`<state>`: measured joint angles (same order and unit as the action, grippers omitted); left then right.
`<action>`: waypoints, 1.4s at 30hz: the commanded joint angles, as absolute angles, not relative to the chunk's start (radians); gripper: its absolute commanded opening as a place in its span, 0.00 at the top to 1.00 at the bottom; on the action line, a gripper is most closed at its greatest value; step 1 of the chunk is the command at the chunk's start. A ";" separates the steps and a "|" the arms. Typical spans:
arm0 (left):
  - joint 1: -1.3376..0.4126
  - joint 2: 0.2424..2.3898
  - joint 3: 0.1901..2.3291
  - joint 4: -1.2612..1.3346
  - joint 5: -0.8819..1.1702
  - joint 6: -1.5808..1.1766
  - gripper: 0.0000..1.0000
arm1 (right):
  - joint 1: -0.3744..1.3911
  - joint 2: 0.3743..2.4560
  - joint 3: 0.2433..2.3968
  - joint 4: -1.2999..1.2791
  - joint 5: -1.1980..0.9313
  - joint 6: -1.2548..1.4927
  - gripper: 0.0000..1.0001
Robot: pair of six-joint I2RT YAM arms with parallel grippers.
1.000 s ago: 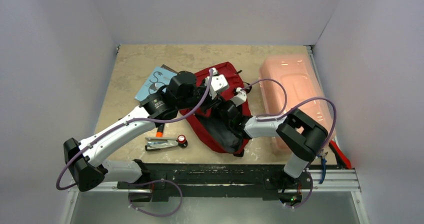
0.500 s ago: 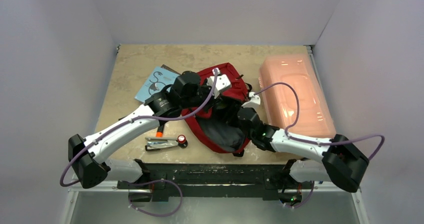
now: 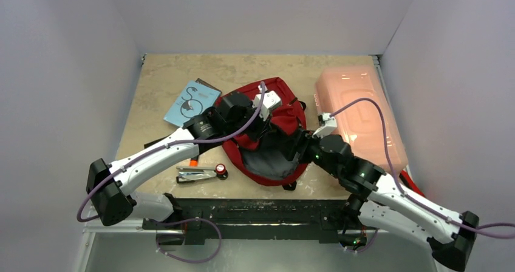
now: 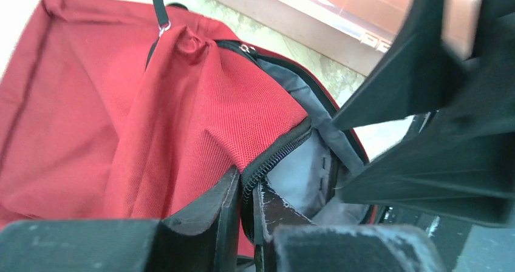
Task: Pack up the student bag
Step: Place the book in the student bag, then pick up the book from the center of the board.
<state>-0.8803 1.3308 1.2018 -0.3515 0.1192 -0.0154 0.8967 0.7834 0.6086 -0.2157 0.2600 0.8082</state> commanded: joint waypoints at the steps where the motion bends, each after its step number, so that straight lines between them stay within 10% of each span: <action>1: -0.885 1.306 1.150 -0.306 0.156 -0.185 0.83 | 0.899 0.651 0.704 -0.451 0.181 0.774 0.27; 11: -0.696 1.107 0.998 -0.342 0.310 -0.383 0.10 | 0.899 0.541 0.790 -0.550 0.151 0.770 0.25; 26: 0.040 0.990 0.632 -0.137 0.090 -1.030 0.00 | 0.900 0.611 0.838 -0.501 0.143 0.731 0.26; 42: 0.174 1.364 0.375 0.444 0.202 -1.362 0.21 | 0.899 0.580 0.822 -0.488 0.149 0.766 0.27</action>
